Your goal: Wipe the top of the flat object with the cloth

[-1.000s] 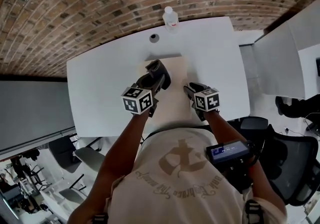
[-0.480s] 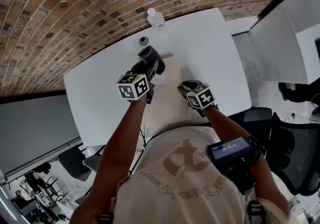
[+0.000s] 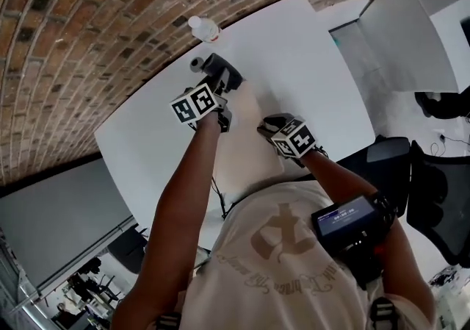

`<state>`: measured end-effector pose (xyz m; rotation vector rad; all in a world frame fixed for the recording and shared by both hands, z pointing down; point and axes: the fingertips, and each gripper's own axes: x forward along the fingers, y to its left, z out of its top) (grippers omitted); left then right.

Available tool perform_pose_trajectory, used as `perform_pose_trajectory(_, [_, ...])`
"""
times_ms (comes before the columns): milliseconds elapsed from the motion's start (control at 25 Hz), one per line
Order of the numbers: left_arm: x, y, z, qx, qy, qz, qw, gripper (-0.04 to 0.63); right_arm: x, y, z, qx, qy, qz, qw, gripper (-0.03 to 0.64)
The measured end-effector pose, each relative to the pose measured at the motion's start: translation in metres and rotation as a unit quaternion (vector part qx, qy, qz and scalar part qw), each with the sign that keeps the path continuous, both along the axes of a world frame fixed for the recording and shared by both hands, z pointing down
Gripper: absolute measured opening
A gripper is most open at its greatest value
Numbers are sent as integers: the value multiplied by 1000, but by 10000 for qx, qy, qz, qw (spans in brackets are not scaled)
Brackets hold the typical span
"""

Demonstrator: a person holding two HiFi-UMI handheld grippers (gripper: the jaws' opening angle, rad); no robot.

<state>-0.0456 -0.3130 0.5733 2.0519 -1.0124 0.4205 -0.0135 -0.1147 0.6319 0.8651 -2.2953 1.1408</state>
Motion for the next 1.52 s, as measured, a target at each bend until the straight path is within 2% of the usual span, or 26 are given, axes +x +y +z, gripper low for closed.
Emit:
perform_pose_trajectory(320, [26,-21,34,-533,-257,151,9981,104,2,-2,-1,15,-84,-40,10000,156])
perform_pose_trajectory(520, [35,-12,52,-792,-963,864,9884,104,1,-1,-1,20,-44,-142,9999,156])
perform_pose_trajectory(640, [35,-10,57,-896,-1200,1148,9820,104,1,-1,0,23,-10,-139,9999,156])
perform_pose_trajectory(880, [28,-2,66,-840,-1808,1750,9642,104,1,-1,0,-17,-9,-174,9998,156])
perform_pose_trajectory(1160, [12,4,63,-794,-2099,2215,9490,104,3,2,4,-91,144,-133,9998,156])
perform_pose_trajectory(1520, [-25,6,62,-668,-2360,2357,9404,104,2,2,4,-27,306,-177,9994,156])
